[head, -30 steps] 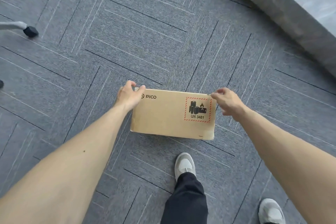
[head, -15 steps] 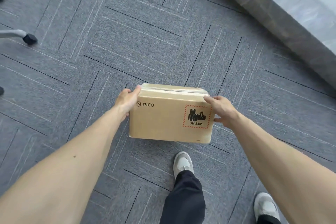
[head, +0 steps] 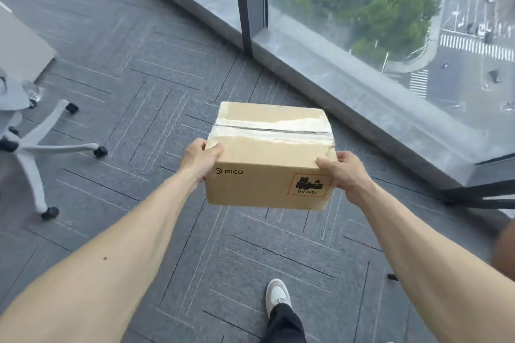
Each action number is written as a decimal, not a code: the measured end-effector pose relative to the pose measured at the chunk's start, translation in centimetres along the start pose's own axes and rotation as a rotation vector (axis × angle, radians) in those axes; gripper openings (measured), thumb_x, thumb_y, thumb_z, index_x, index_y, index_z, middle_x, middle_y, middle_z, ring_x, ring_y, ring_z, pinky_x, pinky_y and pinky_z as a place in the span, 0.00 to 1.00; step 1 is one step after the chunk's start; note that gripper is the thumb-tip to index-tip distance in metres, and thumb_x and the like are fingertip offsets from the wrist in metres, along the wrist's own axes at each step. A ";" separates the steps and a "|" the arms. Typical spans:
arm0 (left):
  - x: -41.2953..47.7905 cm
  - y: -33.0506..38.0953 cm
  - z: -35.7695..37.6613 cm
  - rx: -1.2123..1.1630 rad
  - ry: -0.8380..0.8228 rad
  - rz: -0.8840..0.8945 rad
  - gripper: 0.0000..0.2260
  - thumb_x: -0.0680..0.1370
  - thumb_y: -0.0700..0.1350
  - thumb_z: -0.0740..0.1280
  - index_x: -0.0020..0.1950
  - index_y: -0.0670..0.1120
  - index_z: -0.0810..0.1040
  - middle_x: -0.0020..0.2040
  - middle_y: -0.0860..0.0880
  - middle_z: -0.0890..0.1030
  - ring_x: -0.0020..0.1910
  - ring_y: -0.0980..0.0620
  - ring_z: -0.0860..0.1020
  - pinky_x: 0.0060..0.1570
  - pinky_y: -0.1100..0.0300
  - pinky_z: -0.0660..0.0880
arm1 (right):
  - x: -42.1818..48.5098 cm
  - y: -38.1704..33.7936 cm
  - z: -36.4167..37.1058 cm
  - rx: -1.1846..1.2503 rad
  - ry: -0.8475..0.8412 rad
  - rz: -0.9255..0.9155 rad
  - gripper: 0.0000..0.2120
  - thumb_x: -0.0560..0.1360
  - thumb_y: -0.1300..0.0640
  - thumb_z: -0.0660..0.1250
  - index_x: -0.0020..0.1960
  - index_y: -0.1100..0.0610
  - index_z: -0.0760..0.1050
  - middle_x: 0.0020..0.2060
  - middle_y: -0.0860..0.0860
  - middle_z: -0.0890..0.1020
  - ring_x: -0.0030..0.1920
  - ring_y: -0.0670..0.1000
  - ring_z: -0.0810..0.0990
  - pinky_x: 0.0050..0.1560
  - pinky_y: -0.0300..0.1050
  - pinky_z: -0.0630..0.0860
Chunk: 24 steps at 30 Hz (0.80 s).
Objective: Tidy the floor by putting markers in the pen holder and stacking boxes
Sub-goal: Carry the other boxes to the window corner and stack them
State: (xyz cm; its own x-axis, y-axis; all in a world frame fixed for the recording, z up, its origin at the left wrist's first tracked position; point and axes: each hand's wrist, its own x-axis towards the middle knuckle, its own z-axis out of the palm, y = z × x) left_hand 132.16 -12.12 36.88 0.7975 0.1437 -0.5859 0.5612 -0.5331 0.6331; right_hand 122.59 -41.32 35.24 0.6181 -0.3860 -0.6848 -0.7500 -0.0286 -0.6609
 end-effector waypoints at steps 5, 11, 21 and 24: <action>-7.1 12.7 -3.0 -0.032 -0.008 0.184 0.15 0.74 0.61 0.66 0.43 0.51 0.67 0.46 0.48 0.76 0.46 0.44 0.76 0.49 0.41 0.79 | -7.7 -8.8 -8.5 0.130 0.079 -0.155 0.25 0.67 0.57 0.75 0.59 0.60 0.69 0.52 0.54 0.80 0.51 0.54 0.82 0.57 0.56 0.79; -18.8 25.5 -3.2 -0.094 -0.042 0.446 0.16 0.73 0.60 0.70 0.44 0.51 0.67 0.53 0.43 0.79 0.52 0.42 0.79 0.47 0.42 0.79 | -18.6 -15.0 -21.7 0.255 0.213 -0.314 0.26 0.69 0.64 0.74 0.62 0.62 0.66 0.56 0.56 0.77 0.55 0.55 0.79 0.49 0.49 0.78; -45.2 37.0 6.7 -0.149 -0.300 0.850 0.23 0.77 0.48 0.72 0.67 0.47 0.66 0.61 0.45 0.77 0.57 0.45 0.78 0.59 0.44 0.77 | -41.9 -8.1 -44.0 0.435 0.565 -0.535 0.31 0.64 0.62 0.77 0.62 0.61 0.67 0.55 0.56 0.79 0.51 0.52 0.81 0.39 0.40 0.77; -54.7 37.2 10.9 -0.136 -0.409 0.942 0.26 0.75 0.50 0.73 0.70 0.51 0.67 0.59 0.47 0.77 0.57 0.44 0.78 0.57 0.44 0.78 | -49.6 -2.2 -49.8 0.494 0.689 -0.535 0.32 0.60 0.60 0.77 0.61 0.60 0.68 0.57 0.57 0.78 0.54 0.56 0.80 0.44 0.46 0.79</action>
State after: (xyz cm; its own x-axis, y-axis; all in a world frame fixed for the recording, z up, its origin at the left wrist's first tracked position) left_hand 107.00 -48.87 86.97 0.8044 -0.5904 0.0654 -0.2106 -0.1805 0.9608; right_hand 81.90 -68.04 85.97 0.4569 -0.8887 -0.0368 -0.1347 -0.0283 -0.9905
